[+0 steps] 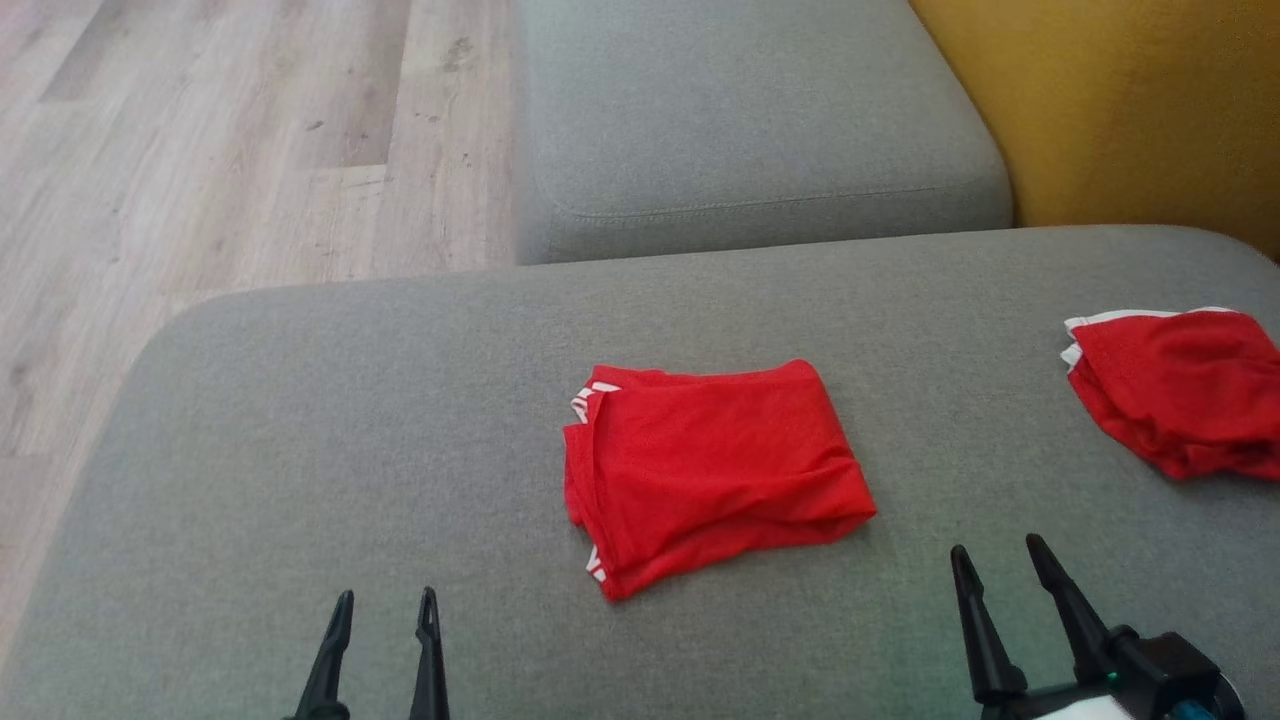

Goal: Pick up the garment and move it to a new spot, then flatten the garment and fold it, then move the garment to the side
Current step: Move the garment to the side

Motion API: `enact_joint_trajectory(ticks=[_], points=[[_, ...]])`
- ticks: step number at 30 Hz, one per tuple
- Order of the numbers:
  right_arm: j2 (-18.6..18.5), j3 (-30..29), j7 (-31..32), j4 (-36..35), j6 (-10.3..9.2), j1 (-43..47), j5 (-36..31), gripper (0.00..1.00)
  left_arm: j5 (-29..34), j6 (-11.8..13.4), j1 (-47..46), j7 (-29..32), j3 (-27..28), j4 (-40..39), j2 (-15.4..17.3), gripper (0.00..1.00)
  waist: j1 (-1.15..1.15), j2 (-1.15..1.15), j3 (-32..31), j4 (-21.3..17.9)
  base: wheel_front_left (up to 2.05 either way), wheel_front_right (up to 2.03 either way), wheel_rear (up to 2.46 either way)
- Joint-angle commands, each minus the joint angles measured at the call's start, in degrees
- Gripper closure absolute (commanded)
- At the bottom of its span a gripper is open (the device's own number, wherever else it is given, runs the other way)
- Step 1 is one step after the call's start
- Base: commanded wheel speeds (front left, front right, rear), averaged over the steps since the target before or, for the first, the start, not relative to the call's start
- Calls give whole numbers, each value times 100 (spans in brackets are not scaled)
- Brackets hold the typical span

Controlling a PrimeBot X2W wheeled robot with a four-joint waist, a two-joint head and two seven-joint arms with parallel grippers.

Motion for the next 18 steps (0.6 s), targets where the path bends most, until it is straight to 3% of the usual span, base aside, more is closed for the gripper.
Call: enact_joint_trajectory(ticks=[1,18], points=[[-56,87,-63,-211,39,-196,-33,0,62,-29,-156,-29,232,-156,-48,0,0,0,11,32,0,0,0],[-1,60,-63,-135,39,-196,-10,0,169,-144,-126,-29,326,-138,-125,0,0,0,135,194,0,0,0]])
